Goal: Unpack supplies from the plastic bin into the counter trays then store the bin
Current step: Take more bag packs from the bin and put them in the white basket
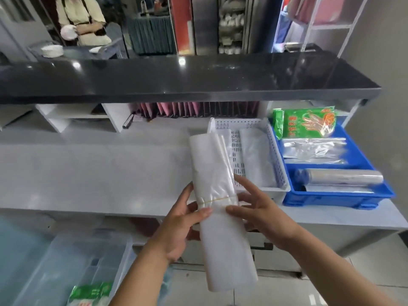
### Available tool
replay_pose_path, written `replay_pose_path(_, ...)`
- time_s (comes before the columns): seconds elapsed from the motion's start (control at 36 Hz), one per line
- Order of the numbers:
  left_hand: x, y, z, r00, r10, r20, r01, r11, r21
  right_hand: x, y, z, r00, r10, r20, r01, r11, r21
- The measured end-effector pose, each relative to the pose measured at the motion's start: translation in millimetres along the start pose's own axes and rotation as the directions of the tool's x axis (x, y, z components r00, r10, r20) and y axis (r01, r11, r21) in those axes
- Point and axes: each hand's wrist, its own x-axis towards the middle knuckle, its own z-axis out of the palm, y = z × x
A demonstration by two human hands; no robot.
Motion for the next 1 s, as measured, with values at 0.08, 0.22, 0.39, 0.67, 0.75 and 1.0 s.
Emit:
replay_pose_path(0.08, 23.1, 0.4, 15.0, 0.999, -0.020, -0.033, 0.020, 1.000, 0.000, -2.4, 6.4, -25.1, 0.999, 0.045, 0.020, -0.046, 0.998, 0.034)
replay_pose_path(0.22, 58.2, 16.4, 21.1, 0.998, -0.057, -0.007, 0.057, 0.995, 0.076, 10.7, 9.4, -49.1, 0.995, 0.080, 0.059, -0.090, 0.979, 0.182)
replay_pose_path(0.39, 110.8, 43.6, 2.6, 0.997, -0.076, 0.028, 0.071, 0.986, 0.151, 37.4, 7.0, -66.1, 0.987, 0.130, 0.097, -0.160, 0.884, 0.439)
replay_pose_path(0.67, 181.9, 25.2, -47.5, 0.933, -0.191, -0.304, 0.261, 0.942, 0.210, 117.8, -2.8, -93.9, 0.965, 0.251, -0.079, -0.180, 0.849, 0.497)
replay_pose_path(0.75, 184.2, 18.7, -52.3, 0.955, -0.247, -0.166, 0.275, 0.945, 0.175, 154.1, -15.0, -97.1, 0.945, 0.282, -0.168, -0.196, 0.896, 0.398)
replay_pose_path(1.0, 199.2, -2.2, -71.9, 0.958, -0.249, -0.141, 0.262, 0.961, 0.089, 204.1, -5.0, -72.5, 0.863, 0.407, -0.301, -0.475, 0.856, -0.205)
